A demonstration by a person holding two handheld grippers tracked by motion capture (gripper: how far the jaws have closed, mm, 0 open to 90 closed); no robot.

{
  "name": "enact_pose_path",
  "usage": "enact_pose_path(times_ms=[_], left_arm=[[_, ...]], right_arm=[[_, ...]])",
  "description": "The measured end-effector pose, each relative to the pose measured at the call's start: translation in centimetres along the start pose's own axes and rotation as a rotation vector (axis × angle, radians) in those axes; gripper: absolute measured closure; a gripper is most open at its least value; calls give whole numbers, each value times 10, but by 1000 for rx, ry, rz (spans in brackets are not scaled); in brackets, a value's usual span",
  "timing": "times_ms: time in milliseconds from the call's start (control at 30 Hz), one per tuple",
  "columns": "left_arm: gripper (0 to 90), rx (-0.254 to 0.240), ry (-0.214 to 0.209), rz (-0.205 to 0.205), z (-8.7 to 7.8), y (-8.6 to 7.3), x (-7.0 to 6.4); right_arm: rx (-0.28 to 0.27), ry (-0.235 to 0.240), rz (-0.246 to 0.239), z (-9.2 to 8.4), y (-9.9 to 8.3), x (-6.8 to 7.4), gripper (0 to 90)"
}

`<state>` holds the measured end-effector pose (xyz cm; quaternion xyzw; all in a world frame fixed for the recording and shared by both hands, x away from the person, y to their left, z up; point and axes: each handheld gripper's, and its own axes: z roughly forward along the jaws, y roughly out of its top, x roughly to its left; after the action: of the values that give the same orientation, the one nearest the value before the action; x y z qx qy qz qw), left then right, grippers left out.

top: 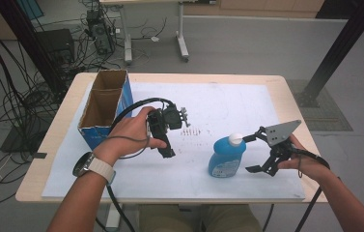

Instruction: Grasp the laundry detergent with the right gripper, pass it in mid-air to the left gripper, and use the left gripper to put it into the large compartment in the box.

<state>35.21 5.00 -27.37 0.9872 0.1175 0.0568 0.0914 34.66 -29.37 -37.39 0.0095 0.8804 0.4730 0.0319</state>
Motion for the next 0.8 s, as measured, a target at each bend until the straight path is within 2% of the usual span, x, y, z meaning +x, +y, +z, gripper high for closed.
enact_pose_path(times_ms=[800], left_arm=[[92,-1,1,-2,1,0,-1]], right_arm=[[-48,-14,19,2,-4,1,40]])
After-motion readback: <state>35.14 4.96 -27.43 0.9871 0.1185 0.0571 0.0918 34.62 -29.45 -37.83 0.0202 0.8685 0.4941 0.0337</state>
